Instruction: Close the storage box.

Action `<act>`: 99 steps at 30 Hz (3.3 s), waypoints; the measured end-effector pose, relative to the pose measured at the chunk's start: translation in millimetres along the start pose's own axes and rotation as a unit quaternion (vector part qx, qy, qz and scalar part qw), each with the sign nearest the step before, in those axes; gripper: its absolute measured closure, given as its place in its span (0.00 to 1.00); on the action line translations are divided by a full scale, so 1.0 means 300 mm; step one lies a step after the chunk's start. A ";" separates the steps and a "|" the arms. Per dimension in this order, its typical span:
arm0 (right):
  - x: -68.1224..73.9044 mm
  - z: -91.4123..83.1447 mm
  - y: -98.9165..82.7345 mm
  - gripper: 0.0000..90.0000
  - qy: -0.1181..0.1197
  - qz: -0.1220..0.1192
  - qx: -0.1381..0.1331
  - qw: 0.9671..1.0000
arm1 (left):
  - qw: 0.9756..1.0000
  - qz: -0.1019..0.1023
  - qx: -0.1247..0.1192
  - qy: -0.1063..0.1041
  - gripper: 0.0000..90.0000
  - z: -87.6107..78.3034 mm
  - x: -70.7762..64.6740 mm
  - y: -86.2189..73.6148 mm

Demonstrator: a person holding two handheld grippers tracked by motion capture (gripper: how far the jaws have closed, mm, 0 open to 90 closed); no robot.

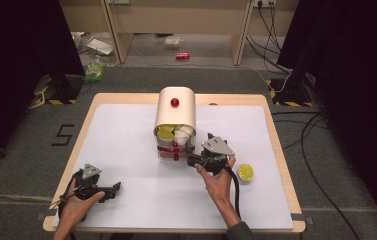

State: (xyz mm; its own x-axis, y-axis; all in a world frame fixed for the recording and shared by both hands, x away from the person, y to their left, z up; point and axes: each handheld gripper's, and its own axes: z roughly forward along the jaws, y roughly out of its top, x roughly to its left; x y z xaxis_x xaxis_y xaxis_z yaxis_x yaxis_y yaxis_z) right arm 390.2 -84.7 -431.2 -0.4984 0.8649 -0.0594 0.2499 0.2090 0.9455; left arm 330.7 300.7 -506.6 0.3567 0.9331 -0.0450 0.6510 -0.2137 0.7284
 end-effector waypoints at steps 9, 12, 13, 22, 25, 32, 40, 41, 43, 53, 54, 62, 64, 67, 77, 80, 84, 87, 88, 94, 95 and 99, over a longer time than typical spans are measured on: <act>-0.003 -0.003 0.001 0.17 -0.003 -0.001 -0.003 1.000 | 1.000 0.000 0.000 0.000 0.00 0.000 0.000 0.000; -0.001 -0.009 0.001 0.21 -0.002 -0.001 -0.003 1.000 | 1.000 0.000 0.000 0.000 0.00 0.000 0.000 0.000; 0.000 -0.012 0.001 0.23 -0.002 -0.002 -0.003 1.000 | 1.000 0.000 0.000 0.000 0.00 0.000 0.000 0.000; -0.027 -0.051 0.003 0.23 -0.003 0.008 -0.006 1.000 | 1.000 0.001 0.000 0.000 0.00 -0.001 0.001 0.000; -0.041 -0.065 0.001 0.23 -0.005 0.011 -0.005 1.000 | 1.000 0.000 0.000 0.000 0.00 0.000 0.000 0.000; -0.066 -0.082 -0.011 0.23 -0.010 0.017 -0.002 1.000 | 1.000 -0.001 0.000 0.000 0.00 -0.001 0.000 0.000; -0.095 -0.116 -0.023 0.23 -0.018 0.018 -0.001 1.000 | 1.000 -0.001 0.000 -0.001 0.00 -0.001 0.001 0.000; -0.100 -0.120 -0.024 0.23 -0.021 0.018 -0.004 1.000 | 1.000 -0.001 -0.001 -0.001 0.00 -0.001 0.001 0.000; -0.109 -0.131 -0.025 0.23 -0.022 0.020 -0.004 1.000 | 1.000 -0.001 -0.001 -0.001 0.00 -0.001 0.001 -0.001; -0.134 -0.167 -0.036 0.23 -0.028 0.026 -0.003 0.999 | 1.000 -0.002 -0.001 -0.001 0.00 -0.001 0.001 -0.001; -0.134 -0.170 -0.038 0.23 -0.029 0.027 -0.003 0.999 | 1.000 -0.002 -0.001 -0.001 0.00 -0.001 0.001 -0.001; -0.145 -0.202 -0.048 0.23 -0.032 0.026 -0.004 0.999 | 1.000 -0.002 -0.001 -0.001 0.00 -0.001 0.001 -0.001; -0.148 -0.210 -0.050 0.23 -0.032 0.027 -0.006 0.999 | 1.000 -0.002 -0.001 -0.001 0.00 0.000 0.001 0.000; -0.151 -0.224 -0.056 0.23 -0.031 0.028 -0.005 0.999 | 1.000 -0.002 -0.001 -0.002 0.00 0.000 0.001 0.000; -0.164 -0.255 -0.076 0.23 -0.029 0.030 -0.003 0.999 | 1.000 -0.001 0.000 -0.001 0.00 0.000 0.001 0.000; -0.166 -0.259 -0.079 0.23 -0.029 0.029 -0.002 0.999 | 1.000 -0.001 0.000 -0.001 0.00 0.000 0.001 0.000; -0.166 -0.266 -0.085 0.22 -0.029 0.028 0.000 0.999 | 1.000 -0.001 0.000 -0.001 0.00 -0.001 0.001 0.000; -0.167 -0.274 -0.090 0.22 -0.029 0.029 0.003 0.999 | 1.000 -0.001 -0.001 -0.001 0.00 -0.001 0.001 0.000; -0.166 -0.276 -0.092 0.22 -0.030 0.030 0.003 0.999 | 1.000 0.000 0.000 -0.001 0.00 -0.001 0.001 0.000; -0.166 -0.294 -0.093 0.21 -0.031 0.031 0.001 0.999 | 1.000 -0.002 -0.001 -0.002 0.00 -0.001 0.001 -0.001; -0.166 -0.298 -0.094 0.21 -0.031 0.033 0.002 0.999 | 1.000 -0.001 -0.001 -0.002 0.00 -0.001 0.001 -0.001; -0.171 -0.309 -0.100 0.21 -0.031 0.030 0.002 0.999 | 1.000 -0.001 -0.001 -0.002 0.00 -0.001 0.001 -0.001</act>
State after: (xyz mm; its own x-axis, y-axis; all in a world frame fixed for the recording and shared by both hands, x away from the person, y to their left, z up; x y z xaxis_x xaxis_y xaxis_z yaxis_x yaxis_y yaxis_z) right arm 331.6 -177.6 -426.8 -0.4306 0.9022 -0.0226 0.2806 0.1576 0.9468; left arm 330.5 301.1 -506.6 0.3569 0.9328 -0.0494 0.6509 -0.2104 0.7294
